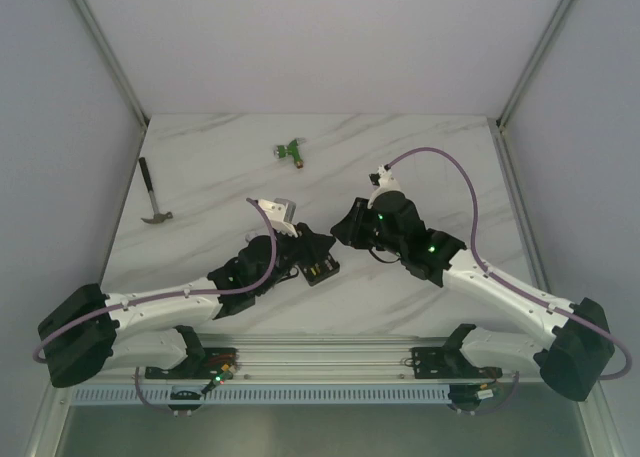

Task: Snap on the fuse box
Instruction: Pick up the fuse from the center of the board.

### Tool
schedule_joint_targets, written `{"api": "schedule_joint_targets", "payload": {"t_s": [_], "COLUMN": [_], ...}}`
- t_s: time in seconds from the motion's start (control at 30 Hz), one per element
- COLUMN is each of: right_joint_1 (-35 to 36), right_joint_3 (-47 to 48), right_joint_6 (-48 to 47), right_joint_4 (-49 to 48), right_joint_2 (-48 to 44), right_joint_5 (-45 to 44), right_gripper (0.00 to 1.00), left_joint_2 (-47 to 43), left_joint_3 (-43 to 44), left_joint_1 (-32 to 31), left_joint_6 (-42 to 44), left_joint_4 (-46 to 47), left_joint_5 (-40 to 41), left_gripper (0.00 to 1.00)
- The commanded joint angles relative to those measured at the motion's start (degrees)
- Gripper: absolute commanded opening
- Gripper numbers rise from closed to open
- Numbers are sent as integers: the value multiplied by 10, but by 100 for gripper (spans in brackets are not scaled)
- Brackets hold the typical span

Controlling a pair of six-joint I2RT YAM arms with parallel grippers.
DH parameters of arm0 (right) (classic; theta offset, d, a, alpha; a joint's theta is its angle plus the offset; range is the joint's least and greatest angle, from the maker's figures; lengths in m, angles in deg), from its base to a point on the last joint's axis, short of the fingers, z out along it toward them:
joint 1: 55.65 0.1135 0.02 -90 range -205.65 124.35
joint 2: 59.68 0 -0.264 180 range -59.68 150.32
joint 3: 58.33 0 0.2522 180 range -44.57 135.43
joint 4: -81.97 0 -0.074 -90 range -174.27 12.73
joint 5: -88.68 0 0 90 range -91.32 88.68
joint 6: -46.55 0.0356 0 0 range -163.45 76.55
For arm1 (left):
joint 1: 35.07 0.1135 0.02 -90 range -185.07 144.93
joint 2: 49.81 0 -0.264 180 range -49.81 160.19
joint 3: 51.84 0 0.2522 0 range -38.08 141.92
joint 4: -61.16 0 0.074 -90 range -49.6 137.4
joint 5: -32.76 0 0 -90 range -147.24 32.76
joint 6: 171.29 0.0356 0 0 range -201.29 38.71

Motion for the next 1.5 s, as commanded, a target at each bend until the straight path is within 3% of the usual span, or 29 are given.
{"api": "schedule_joint_targets", "payload": {"t_s": [0.0, 0.23, 0.5, 0.93, 1.07, 1.23, 1.47], "right_joint_1": [5, 7, 7, -8, -38, -78, -82], "right_joint_3": [-9, -15, -16, -4, 3, 10, 46], "right_joint_6": [11, 15, 9, -40, -144, -311, -469], "right_joint_4": [-22, -29, -35, -36, -19, -10, 49], "right_joint_2": [-13, -15, -15, -27, -41, -57, -56], "right_joint_5": [-11, -5, 1, 24, 69, 239, 374], "right_gripper": [26, 26, 27, 49, 51, 50, 51], "left_joint_2": [10, 6, -6, -41, -62, -103, -151], "left_joint_3": [16, 15, 10, 3, -8, -19, -1], "left_joint_1": [-2, -3, -2, 6, 25, 60, 74], "left_joint_6": [23, 29, 31, 52, 56, 81, 138], "left_joint_4": [21, 18, -1, -49, -62, -77, -121], "left_joint_5": [15, 16, 23, 26, -22, -134, -252], "left_gripper": [40, 30, 10, 0, 0, 0, 0]}}
